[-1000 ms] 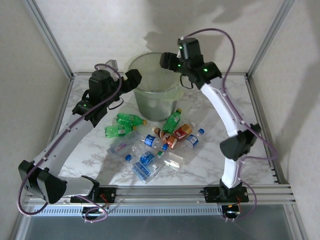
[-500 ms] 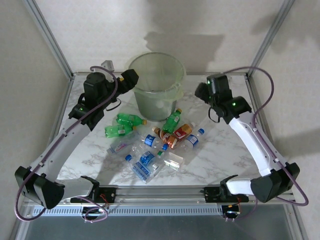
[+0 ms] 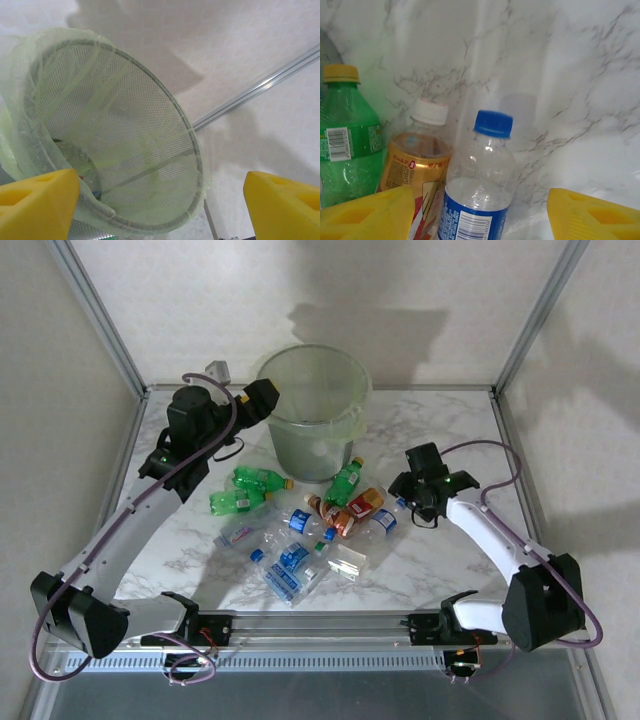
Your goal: Put the plastic bottles in the bin
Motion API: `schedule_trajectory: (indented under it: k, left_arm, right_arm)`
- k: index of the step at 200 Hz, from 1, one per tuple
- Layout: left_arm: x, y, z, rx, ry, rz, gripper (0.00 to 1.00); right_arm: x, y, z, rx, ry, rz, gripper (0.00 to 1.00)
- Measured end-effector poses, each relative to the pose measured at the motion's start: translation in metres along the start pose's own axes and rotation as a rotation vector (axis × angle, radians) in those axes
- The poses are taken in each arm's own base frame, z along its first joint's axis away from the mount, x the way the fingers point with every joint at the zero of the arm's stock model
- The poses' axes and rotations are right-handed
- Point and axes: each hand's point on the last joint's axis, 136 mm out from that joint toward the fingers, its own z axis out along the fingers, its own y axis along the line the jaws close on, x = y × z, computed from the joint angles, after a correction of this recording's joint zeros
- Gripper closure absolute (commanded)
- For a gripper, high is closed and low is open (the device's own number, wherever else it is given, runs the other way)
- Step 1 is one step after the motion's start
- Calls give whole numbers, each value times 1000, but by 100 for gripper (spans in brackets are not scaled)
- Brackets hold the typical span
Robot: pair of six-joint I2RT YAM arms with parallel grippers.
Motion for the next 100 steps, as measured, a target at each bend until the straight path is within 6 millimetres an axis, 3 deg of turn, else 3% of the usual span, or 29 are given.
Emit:
schedule_trajectory:
  k: [100]
  left_arm:
    - [1,-5,0,28,9,-2,16]
  right_arm:
    - [23,-1,31,-25,99,66,33]
